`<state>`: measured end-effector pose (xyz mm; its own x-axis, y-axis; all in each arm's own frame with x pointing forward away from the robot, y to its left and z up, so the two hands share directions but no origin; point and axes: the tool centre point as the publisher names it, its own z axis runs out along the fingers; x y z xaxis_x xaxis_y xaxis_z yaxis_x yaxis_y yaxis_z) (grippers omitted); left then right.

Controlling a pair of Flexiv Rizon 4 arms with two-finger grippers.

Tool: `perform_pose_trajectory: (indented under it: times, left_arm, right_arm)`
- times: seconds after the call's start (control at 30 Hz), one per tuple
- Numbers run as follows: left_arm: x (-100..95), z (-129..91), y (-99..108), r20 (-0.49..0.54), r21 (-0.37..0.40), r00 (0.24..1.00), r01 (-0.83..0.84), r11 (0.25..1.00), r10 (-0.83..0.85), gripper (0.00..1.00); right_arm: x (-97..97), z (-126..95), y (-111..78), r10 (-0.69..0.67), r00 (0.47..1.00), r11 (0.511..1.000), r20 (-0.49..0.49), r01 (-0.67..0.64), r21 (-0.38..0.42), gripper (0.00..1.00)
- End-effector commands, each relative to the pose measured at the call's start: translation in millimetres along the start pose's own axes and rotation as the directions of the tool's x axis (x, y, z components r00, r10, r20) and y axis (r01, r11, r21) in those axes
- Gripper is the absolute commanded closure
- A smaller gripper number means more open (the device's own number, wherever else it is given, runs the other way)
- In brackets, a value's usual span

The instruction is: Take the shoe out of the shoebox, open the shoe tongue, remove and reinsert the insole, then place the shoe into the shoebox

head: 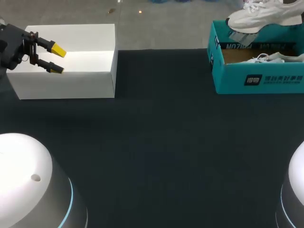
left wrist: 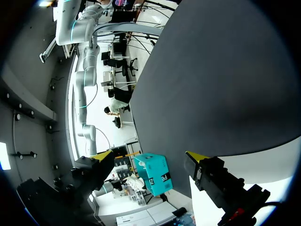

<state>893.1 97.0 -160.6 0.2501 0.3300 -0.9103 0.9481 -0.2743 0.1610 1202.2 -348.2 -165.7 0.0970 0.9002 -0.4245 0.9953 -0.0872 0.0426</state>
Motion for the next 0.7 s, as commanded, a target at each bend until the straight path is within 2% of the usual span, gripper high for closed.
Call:
perform_pose_trajectory:
  times: [0.03,0.27,0.3,0.37,0.43,0.57,0.7]
  left_arm:
    - [-0.2,-1,0,-0.003,0.001,1.000,-0.001,1.000,0.001,0.00]
    - [-0.2,-1,0,-0.003,0.001,1.000,-0.001,1.000,0.001,0.00]
    - [-0.2,-1,0,-0.003,0.001,1.000,-0.001,1.000,0.001,0.00]
    - [-0.2,-1,0,-0.003,0.001,1.000,-0.001,1.000,0.001,0.00]
    - [-0.2,-1,0,-0.003,0.001,1.000,-0.001,1.000,0.001,0.00]
    - [-0.2,-1,0,-0.003,0.001,1.000,-0.001,1.000,0.001,0.00]
    - [-0.2,-1,0,-0.003,0.001,1.000,-0.001,1.000,0.001,0.00]
  right_arm:
    - [2.0,0,-2.9,-0.001,1.000,1.000,0.002,0.001,-0.009,1.00]
    - [2.0,0,-2.9,-0.001,1.000,1.000,0.002,0.001,-0.009,1.00]
    - [5.7,2,-5.0,0.012,1.000,1.000,-0.023,-0.012,-0.019,1.00]
    - [9.1,7,-9.4,0.028,0.999,0.993,-0.023,-0.031,-0.112,1.00]
    - [9.1,16,-11.5,0.013,0.996,0.986,-0.089,-0.027,-0.163,1.00]
    - [7.3,32,-10.4,0.003,0.992,0.989,-0.123,-0.021,-0.147,1.00]
    - [9.8,37,-15.0,-0.012,0.993,0.988,-0.121,-0.006,-0.152,1.00]
